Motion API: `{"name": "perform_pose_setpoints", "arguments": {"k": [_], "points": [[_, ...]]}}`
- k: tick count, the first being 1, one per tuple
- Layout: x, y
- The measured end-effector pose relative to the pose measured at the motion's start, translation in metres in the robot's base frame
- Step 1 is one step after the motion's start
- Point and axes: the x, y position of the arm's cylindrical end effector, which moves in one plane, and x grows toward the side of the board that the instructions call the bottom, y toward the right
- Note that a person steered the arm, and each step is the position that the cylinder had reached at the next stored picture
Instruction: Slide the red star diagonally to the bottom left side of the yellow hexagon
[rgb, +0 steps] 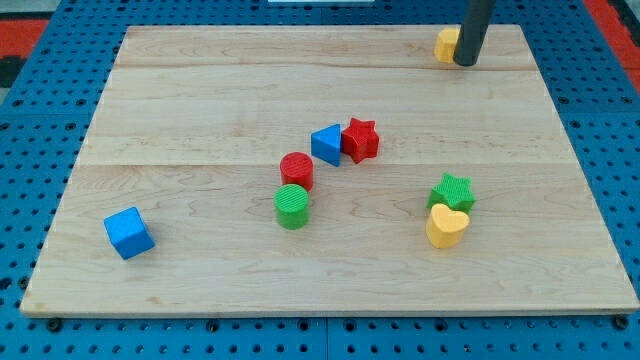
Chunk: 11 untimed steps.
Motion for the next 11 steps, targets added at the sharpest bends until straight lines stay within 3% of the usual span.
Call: {"name": "perform_pose_setpoints", "arguments": {"k": [1, 3, 4, 6, 9, 10, 11], "points": [[0.008, 0.01], [0.131, 0.029], [0.168, -0.004], [0.176, -0.114], [0.129, -0.208], [0.102, -0.166], [0.118, -0.144]]}}
